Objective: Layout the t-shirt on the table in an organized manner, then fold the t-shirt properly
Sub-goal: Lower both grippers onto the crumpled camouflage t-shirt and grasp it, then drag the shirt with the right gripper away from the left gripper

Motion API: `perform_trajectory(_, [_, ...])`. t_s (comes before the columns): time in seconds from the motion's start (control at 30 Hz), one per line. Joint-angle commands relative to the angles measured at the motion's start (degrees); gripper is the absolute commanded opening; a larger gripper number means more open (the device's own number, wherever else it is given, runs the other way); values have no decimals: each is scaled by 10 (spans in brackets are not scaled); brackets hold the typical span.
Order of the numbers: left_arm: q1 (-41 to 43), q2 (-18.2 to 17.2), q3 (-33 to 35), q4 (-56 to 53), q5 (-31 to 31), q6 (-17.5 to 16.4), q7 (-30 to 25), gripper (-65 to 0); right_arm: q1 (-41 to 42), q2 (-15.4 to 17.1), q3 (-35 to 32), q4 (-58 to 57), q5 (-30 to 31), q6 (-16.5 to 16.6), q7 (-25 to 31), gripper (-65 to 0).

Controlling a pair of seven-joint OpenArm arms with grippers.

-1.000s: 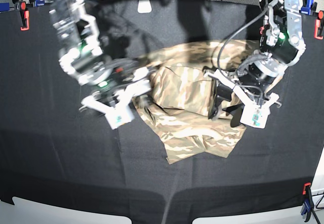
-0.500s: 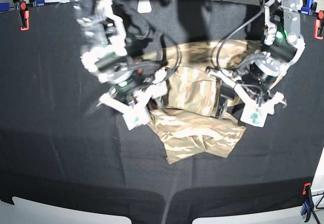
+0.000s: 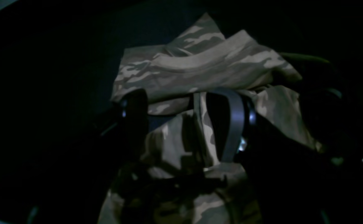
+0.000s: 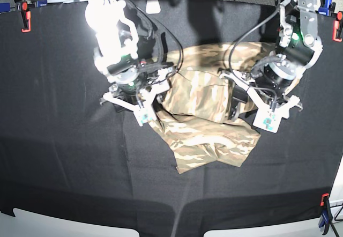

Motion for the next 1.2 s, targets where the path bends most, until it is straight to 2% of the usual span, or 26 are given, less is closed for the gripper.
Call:
perform_trajectory(0.0, [-6,-1,0,12,-3,1,-11,-332,9,-2,0,10,4,-1,13,-393])
perform_trajectory(0.17, [-6,-1,0,12,-3,1,-11,-332,9,-2,0,10,-6,-1,10,-650])
perform_trajectory(0.27, [-6,-1,0,12,-3,1,-12,-332,9,-1,0,14,-38,3,-6,-650])
perform_trajectory(0.4, [-6,-1,0,12,-3,1,-12,-332,9,11,0,51,-83,35,-29,-650])
perform_trajectory(0.53, [-6,-1,0,12,-3,1,-10,-332,9,49,1,106,-116,39,-56,-650])
perform_trajectory(0.63, [-6,-1,0,12,-2,0,-2,-332,9,85,26,127,-118,39,-64,-650])
perform_trajectory(0.8, [-6,-2,0,12,-3,1,2,-332,9,136,122,127,-112,38,-63,-650])
perform_trajectory(1.03, [-6,-2,0,12,-3,1,6,-332,9,195,310,127,-30,42,-63,-650])
perform_trajectory(1.17, [-6,-2,0,12,-3,1,6,-332,9,215,405,127,19,72,-66,-650])
